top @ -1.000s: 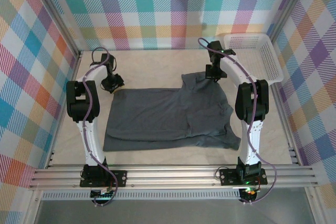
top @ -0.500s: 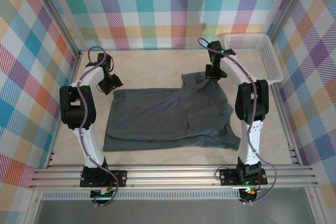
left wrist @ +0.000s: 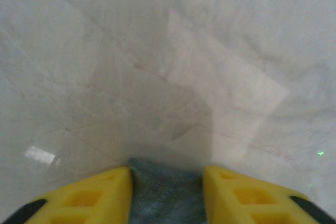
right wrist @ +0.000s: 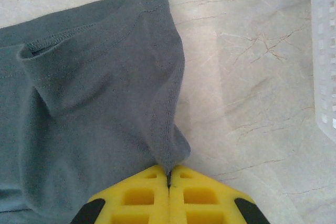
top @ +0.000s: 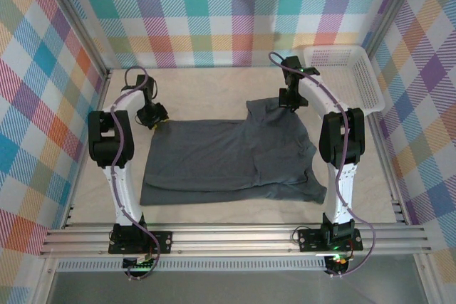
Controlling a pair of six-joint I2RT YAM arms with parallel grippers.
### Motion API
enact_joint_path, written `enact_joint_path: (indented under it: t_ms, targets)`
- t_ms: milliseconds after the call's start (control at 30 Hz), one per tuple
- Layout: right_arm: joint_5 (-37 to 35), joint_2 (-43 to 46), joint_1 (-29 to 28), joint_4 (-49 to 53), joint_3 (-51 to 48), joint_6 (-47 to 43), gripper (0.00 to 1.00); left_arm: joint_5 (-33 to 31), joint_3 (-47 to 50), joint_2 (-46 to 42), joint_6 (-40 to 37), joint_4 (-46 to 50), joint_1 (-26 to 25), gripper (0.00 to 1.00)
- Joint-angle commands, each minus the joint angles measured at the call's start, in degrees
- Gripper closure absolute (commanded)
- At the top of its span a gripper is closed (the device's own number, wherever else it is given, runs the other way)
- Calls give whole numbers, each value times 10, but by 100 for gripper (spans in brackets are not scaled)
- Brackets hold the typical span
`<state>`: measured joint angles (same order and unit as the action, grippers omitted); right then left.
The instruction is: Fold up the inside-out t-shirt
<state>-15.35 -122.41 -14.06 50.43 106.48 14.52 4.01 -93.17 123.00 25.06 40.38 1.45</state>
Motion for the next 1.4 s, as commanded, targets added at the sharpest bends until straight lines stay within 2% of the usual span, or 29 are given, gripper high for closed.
enact_joint_path:
  t_ms: [0,100,133,300,433,600,733,800,900,1000,1233,1367]
  targets:
    - [3,2,0,4,-8,3,100,6,-6,22,-2,12,5,76]
    - [0,7,0,2,-13,4,100,-16,-9,12,-1,21,6,98]
    - [-2,8,0,2,-15,5,100,-28,-12,7,-1,29,7,100]
    - [-15,28,4,-18,-52,16,100,-70,-10,-30,-15,58,31,100]
    - [6,19,8,-22,-56,22,100,-64,-10,-30,-36,61,42,100]
    - [23,3,10,2,-15,25,100,-33,-21,-27,-35,59,43,100]
    - [51,24,36,0,-4,37,100,-46,-29,-49,-39,71,50,100]
    - [74,35,53,-11,-12,41,100,-27,-26,-60,-35,71,61,100]
    - [128,32,61,-17,-14,27,100,49,-29,-62,-40,70,68,100]
    - [153,33,62,-8,-15,31,100,64,-32,-78,-44,90,68,100]
    - [167,129,88,-60,-134,67,100,54,60,-177,-41,97,89,100]
    - [172,147,91,-53,-168,68,100,54,109,-207,-43,95,90,100]
